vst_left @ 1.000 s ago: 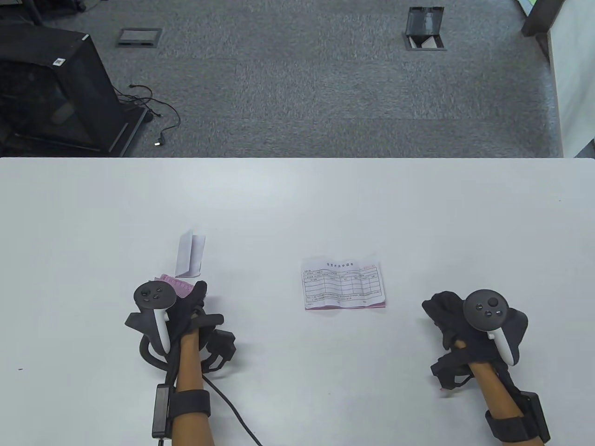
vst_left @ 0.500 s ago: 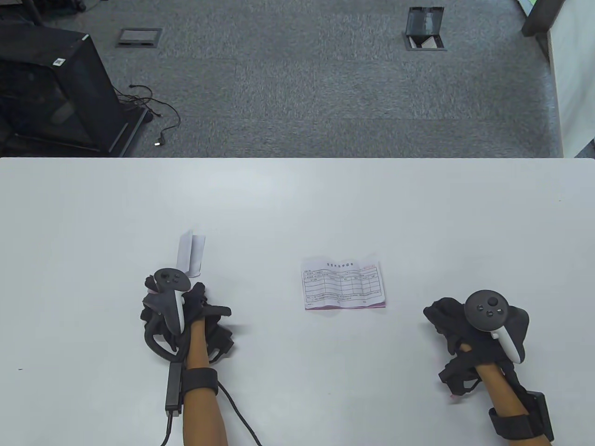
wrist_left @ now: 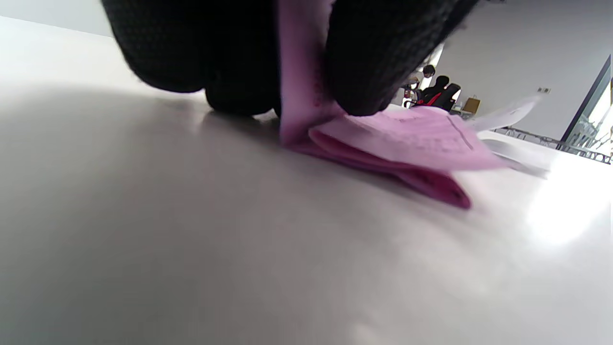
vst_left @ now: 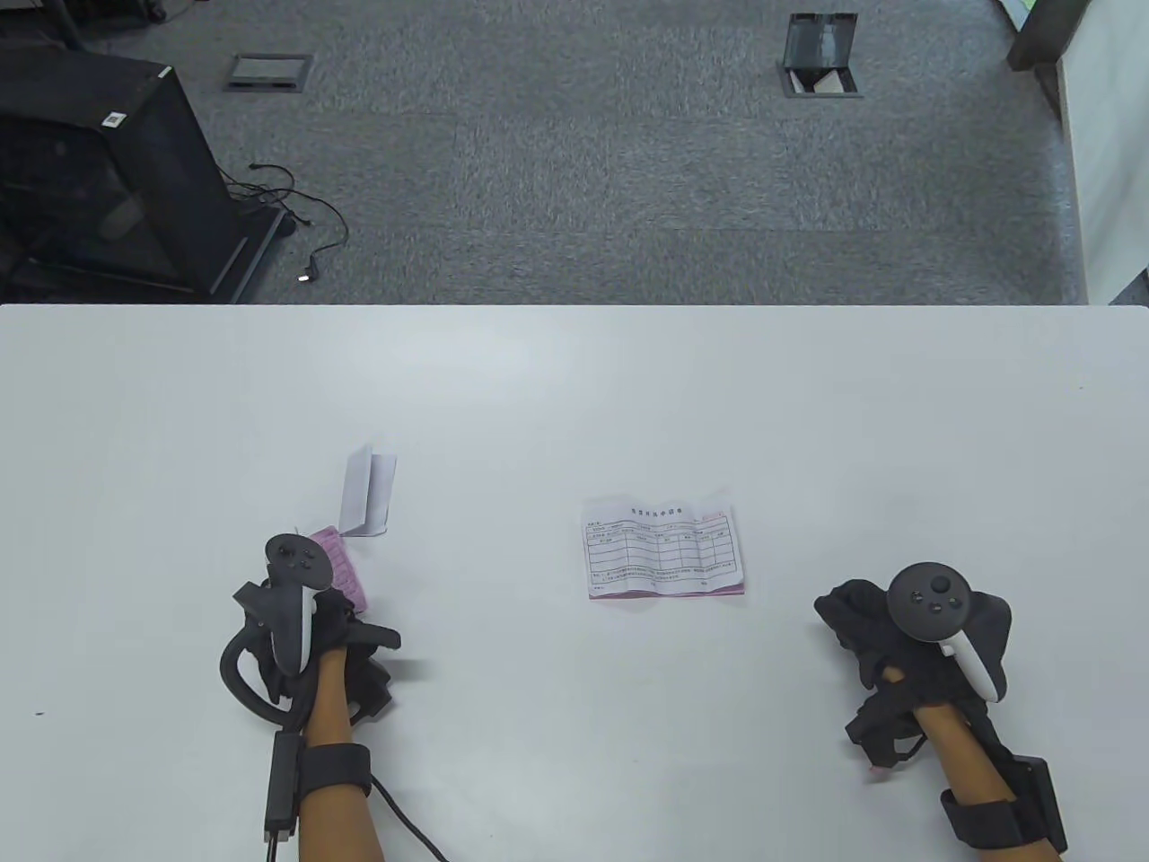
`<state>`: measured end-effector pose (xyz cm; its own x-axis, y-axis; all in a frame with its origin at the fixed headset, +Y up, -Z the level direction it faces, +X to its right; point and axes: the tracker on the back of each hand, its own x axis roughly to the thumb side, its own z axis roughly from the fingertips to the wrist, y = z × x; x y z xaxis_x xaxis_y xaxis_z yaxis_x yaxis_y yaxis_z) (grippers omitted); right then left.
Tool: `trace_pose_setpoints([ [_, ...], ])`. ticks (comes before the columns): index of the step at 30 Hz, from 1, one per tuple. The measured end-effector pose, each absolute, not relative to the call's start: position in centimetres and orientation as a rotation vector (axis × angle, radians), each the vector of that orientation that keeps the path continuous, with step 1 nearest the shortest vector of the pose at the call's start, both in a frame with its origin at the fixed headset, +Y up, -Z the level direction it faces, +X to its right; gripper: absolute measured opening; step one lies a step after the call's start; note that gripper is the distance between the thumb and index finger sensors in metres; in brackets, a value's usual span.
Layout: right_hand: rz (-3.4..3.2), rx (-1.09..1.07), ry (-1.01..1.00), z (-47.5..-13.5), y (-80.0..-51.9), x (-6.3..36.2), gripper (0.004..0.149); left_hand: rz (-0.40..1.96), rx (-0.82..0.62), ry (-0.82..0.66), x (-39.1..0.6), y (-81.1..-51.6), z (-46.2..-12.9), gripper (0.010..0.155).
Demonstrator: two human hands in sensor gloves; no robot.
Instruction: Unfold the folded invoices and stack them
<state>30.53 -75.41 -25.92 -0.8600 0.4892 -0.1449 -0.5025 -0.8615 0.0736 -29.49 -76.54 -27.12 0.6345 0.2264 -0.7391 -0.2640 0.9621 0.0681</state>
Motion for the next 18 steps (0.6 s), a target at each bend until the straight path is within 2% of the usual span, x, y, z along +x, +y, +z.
trace_pose_setpoints([
  [4, 2.612, -0.163, 0.148, -25.9, -75.4, 30.5, 0.049, 0.358, -0.027, 0.833, -30.0, -76.3, -26.4, 0.048],
  [10, 2.612, -0.124, 0.147, -25.7, -75.2, 29.7, 0.049, 0.449, 0.054, 0.739, -30.1, -74.7, -25.0, 0.043],
  [18, 2.623, -0.071, 0.145, -25.4, -75.0, 28.6, 0.049, 0.513, 0.181, 0.553, -27.3, -71.5, -22.8, 0.042],
])
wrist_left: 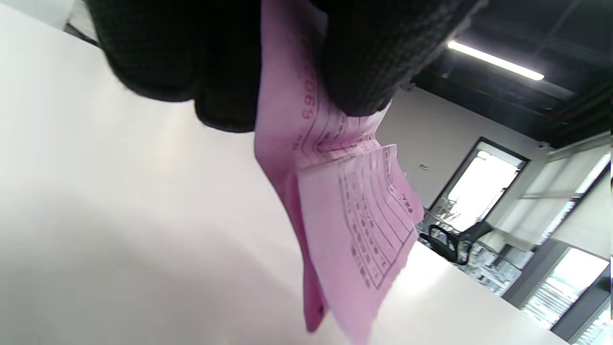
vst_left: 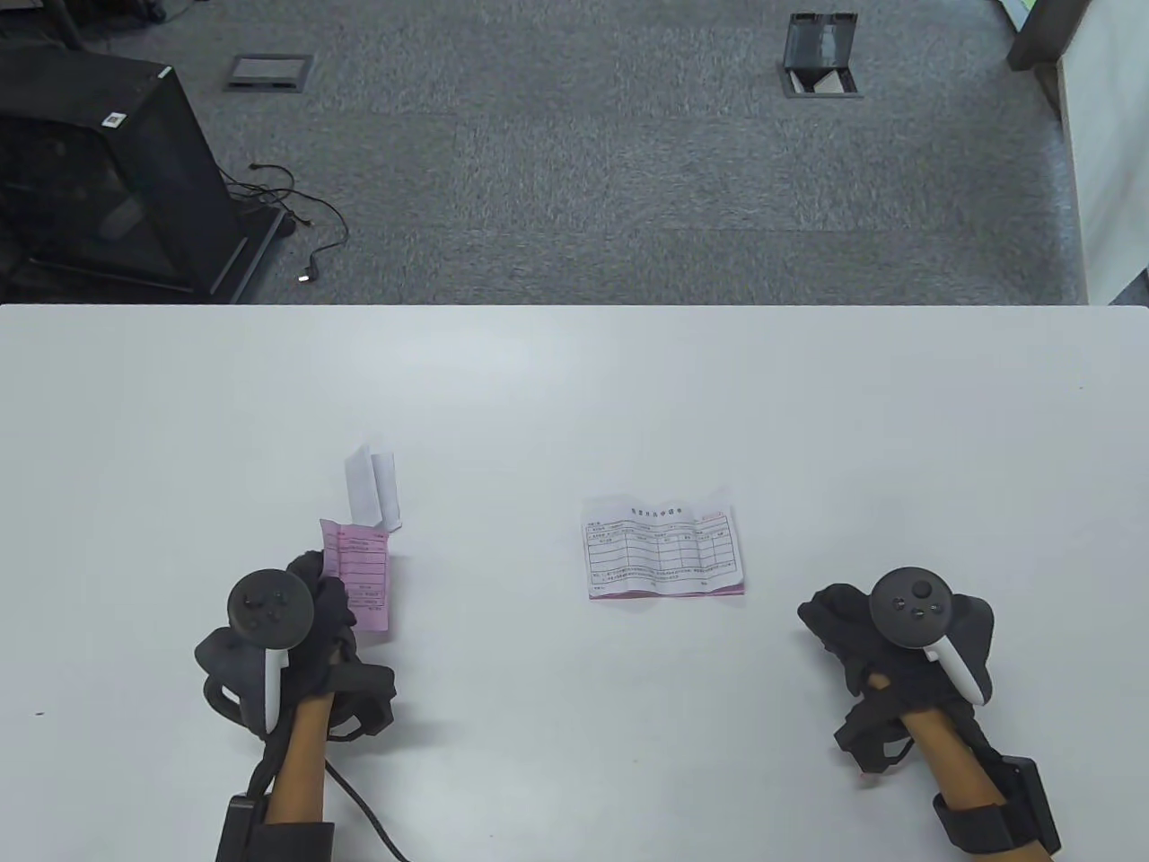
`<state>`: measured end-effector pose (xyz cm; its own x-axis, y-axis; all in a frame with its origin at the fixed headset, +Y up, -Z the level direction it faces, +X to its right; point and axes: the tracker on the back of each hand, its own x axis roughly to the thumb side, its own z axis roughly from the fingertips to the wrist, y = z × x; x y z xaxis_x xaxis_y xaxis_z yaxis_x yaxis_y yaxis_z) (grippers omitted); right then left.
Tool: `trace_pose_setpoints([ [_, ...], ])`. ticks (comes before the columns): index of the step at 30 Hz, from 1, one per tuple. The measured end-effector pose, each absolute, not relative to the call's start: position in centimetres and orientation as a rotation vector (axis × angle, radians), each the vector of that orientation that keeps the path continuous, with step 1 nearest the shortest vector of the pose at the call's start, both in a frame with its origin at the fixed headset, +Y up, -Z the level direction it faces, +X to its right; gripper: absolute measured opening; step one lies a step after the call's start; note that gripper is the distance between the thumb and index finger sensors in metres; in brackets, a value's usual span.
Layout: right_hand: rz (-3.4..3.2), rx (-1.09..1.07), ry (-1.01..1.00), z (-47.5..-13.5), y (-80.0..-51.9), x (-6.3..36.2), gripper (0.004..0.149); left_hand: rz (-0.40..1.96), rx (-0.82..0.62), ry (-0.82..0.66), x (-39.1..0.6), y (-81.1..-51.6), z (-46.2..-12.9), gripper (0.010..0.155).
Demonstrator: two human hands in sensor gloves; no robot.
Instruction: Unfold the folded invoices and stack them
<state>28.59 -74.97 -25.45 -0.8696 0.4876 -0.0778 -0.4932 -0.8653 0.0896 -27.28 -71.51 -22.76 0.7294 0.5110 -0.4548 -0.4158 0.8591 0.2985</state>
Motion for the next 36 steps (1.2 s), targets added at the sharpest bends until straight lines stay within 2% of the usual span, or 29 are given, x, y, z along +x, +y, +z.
trace_pose_setpoints([
  [5, 2.604, 0.001, 0.119, -24.9, -74.2, 27.3, 0.049, 0.635, 0.254, 0.371, -24.1, -69.9, -21.6, 0.042],
  [10, 2.501, 0.149, 0.172, -24.0, -74.0, 24.6, 0.051, 0.836, 0.216, 0.139, -18.9, -70.0, -22.0, 0.042],
  [15, 2.319, 0.256, 0.275, -23.0, -74.3, 21.8, 0.068, 0.97, 0.098, 0.02, -12.6, -72.0, -22.3, 0.041],
  [18, 2.154, 0.23, 0.338, -22.7, -75.1, 21.0, 0.079, 1.067, 0.02, -0.059, -9.4, -73.7, -22.2, 0.041],
  [23, 1.976, 0.212, 0.494, -22.4, -76.5, 20.3, 0.093, 1.109, -0.047, -0.133, -6.8, -75.3, -21.6, 0.041],
  [26, 1.876, 0.178, 0.486, -22.4, -77.0, 20.2, 0.087, 1.14, -0.073, -0.161, -6.1, -76.2, -21.3, 0.042],
  [32, 1.806, 0.167, 0.488, -22.5, -77.4, 19.7, 0.065, 1.124, -0.105, -0.183, -5.6, -76.9, -21.2, 0.041],
  [36, 1.845, 0.156, 0.441, -22.4, -77.4, 19.6, 0.042, 1.115, -0.123, -0.21, -5.4, -77.2, -21.1, 0.042],
])
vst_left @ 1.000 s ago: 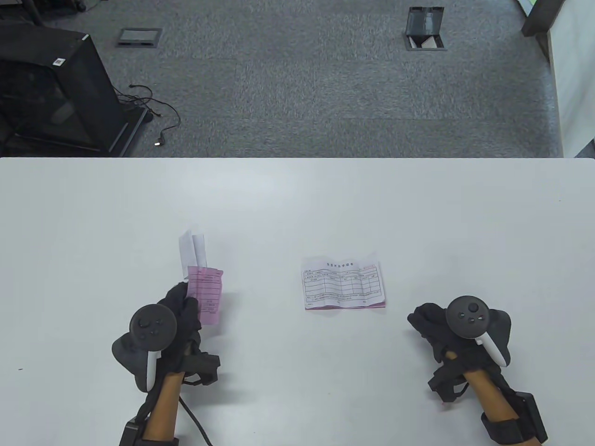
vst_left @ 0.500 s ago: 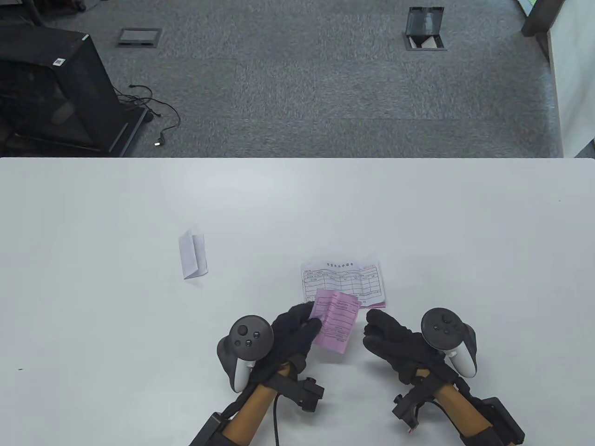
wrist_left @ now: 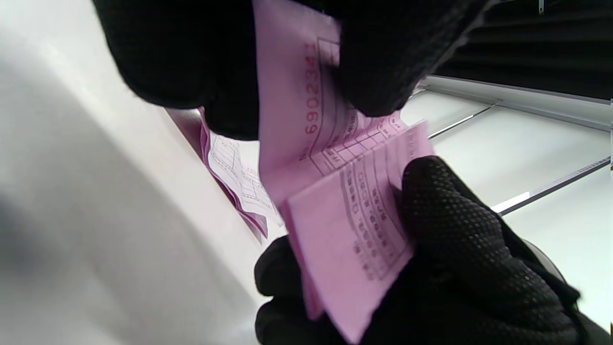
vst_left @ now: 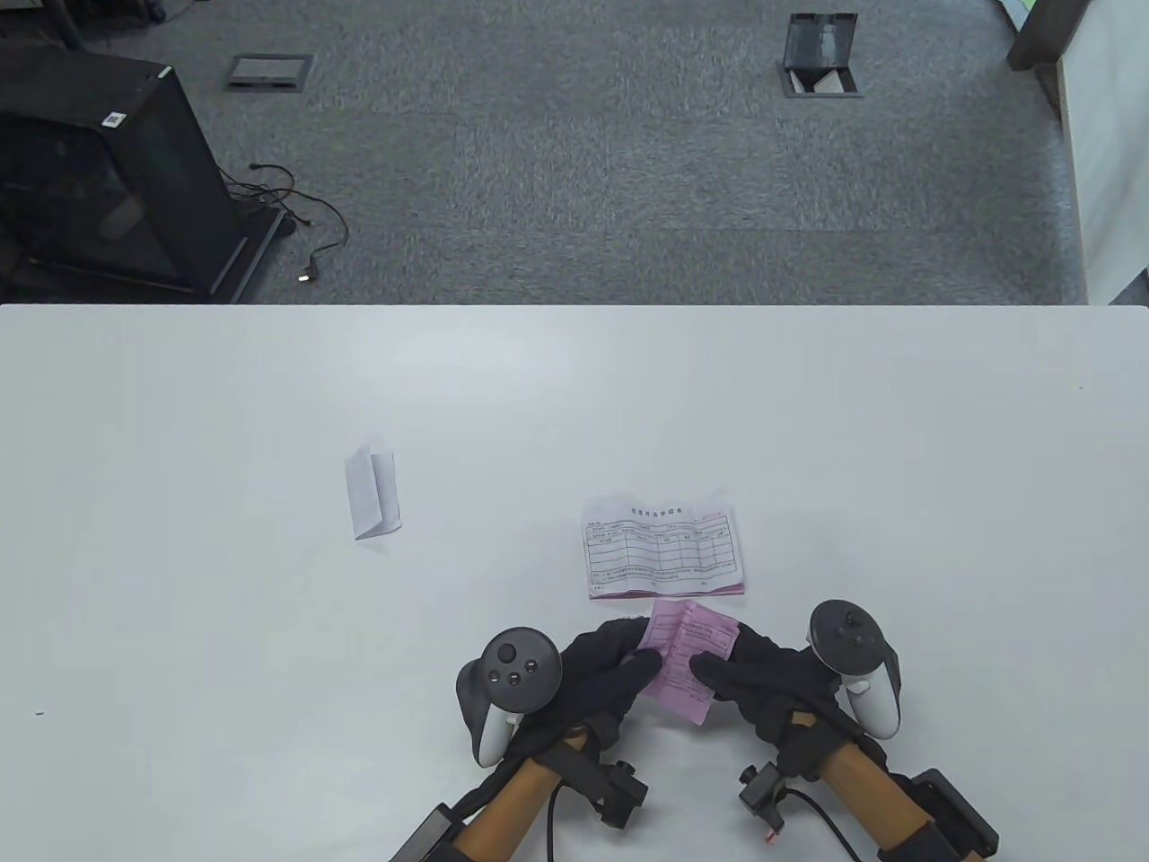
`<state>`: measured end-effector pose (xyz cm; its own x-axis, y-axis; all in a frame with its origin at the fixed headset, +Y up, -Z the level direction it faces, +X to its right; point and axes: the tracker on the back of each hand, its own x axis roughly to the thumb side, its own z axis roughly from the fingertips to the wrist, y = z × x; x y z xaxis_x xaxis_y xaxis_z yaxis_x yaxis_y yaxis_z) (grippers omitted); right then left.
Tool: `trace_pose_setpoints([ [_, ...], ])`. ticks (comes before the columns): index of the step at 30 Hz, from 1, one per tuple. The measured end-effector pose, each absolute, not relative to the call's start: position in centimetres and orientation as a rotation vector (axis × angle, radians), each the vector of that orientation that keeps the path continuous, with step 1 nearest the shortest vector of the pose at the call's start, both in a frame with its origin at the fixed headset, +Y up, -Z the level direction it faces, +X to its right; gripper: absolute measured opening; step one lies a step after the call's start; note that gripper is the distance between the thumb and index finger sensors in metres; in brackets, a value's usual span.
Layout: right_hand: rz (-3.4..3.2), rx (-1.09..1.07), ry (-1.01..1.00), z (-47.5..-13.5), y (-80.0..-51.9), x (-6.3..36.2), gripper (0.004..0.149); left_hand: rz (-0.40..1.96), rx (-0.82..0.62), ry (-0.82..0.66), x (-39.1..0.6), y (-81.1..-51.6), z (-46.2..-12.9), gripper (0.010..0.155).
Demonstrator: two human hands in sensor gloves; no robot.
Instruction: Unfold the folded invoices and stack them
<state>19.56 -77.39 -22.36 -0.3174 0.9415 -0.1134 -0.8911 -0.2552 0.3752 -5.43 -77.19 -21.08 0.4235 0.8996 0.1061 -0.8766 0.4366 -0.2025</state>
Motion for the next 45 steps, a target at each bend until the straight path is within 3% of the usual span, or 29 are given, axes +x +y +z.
trace_pose_setpoints([
  [12, 2.005, 0.186, 0.327, -22.7, -76.1, 20.6, 0.039, 1.081, -0.137, -0.172, -6.5, -77.2, -20.9, 0.04],
  [21, 2.274, 0.148, 0.204, -23.1, -74.6, 22.5, 0.038, 0.967, -0.169, 0.017, -8.9, -77.2, -21.1, 0.042],
  [27, 2.445, 0.175, 0.164, -23.1, -74.9, 22.6, 0.037, 0.932, -0.229, 0.059, -9.1, -77.8, -21.5, 0.042],
  [32, 2.672, 0.183, 0.157, -23.2, -75.4, 22.0, 0.037, 0.698, -0.265, 0.038, -8.0, -78.0, -21.8, 0.044],
  [40, 2.997, 0.285, 0.1, -22.1, -76.2, 19.6, 0.037, 0.229, -0.258, -0.023, -5.1, -77.3, -21.7, 0.064],
  [45, 2.996, 0.252, 0.104, -22.2, -76.2, 19.8, 0.037, 0.094, -0.246, 0.011, -5.0, -77.2, -21.6, 0.09],
])
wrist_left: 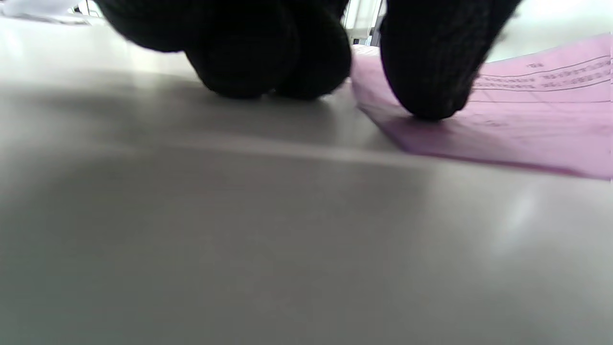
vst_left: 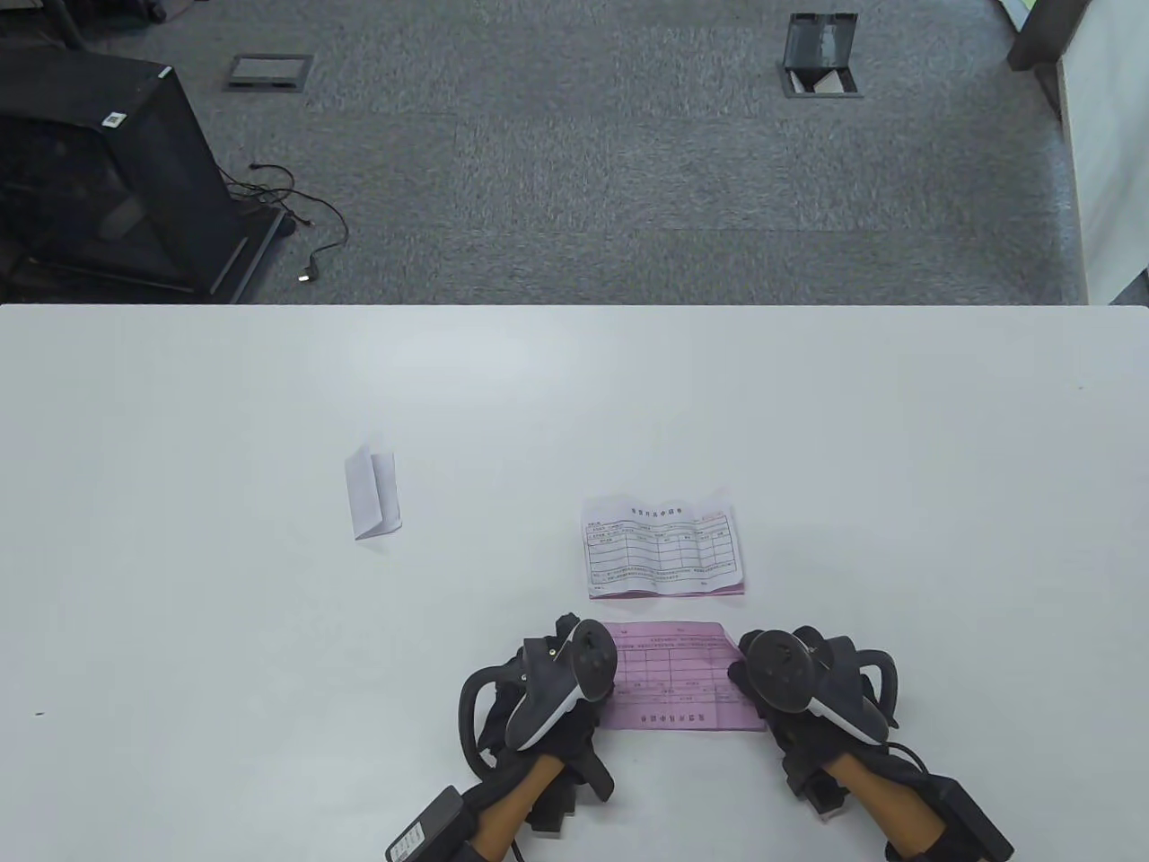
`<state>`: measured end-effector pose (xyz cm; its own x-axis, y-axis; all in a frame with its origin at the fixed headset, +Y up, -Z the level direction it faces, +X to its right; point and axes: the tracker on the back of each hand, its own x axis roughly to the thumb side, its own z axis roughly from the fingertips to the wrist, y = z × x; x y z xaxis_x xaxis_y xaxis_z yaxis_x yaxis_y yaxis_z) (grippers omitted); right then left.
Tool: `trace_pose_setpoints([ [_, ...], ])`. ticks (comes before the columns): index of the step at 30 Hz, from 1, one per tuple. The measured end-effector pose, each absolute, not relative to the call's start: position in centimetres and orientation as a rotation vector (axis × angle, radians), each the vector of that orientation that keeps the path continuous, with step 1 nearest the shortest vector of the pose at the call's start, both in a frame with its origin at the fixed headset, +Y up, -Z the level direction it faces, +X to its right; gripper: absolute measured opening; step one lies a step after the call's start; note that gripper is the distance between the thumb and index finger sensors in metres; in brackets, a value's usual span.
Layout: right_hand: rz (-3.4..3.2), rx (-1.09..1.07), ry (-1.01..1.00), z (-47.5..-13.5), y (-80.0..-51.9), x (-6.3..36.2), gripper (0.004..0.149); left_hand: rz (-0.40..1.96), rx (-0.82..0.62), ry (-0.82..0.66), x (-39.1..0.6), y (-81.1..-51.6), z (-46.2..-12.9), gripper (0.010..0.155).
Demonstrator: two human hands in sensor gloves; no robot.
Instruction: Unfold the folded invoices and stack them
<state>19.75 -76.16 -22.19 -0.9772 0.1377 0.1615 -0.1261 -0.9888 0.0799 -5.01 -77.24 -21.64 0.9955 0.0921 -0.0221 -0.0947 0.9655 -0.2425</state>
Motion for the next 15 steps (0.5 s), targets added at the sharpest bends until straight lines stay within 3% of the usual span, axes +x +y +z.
trace_pose_setpoints([
  [3, 2.989, 0.222, 0.118, -22.3, -76.2, 19.9, 0.037, 0.059, -0.237, -0.041, -4.9, -77.2, -21.3, 0.102],
  [5, 2.993, 0.201, 0.119, -22.4, -76.2, 20.0, 0.037, 0.019, -0.208, -0.076, -4.7, -77.0, -21.0, 0.096],
  [8, 2.998, 0.164, 0.13, -22.5, -76.1, 20.2, 0.038, -0.028, -0.214, -0.14, -4.3, -77.1, -20.8, 0.062],
  [9, 3.0, 0.153, 0.136, -22.5, -76.1, 20.3, 0.038, -0.028, -0.226, -0.138, -4.3, -77.1, -20.8, 0.058],
  [15, 3.205, 0.077, 0.162, -22.7, -74.0, 21.5, 0.049, 0.104, -0.34, -0.123, -5.5, -77.8, -21.2, 0.06],
])
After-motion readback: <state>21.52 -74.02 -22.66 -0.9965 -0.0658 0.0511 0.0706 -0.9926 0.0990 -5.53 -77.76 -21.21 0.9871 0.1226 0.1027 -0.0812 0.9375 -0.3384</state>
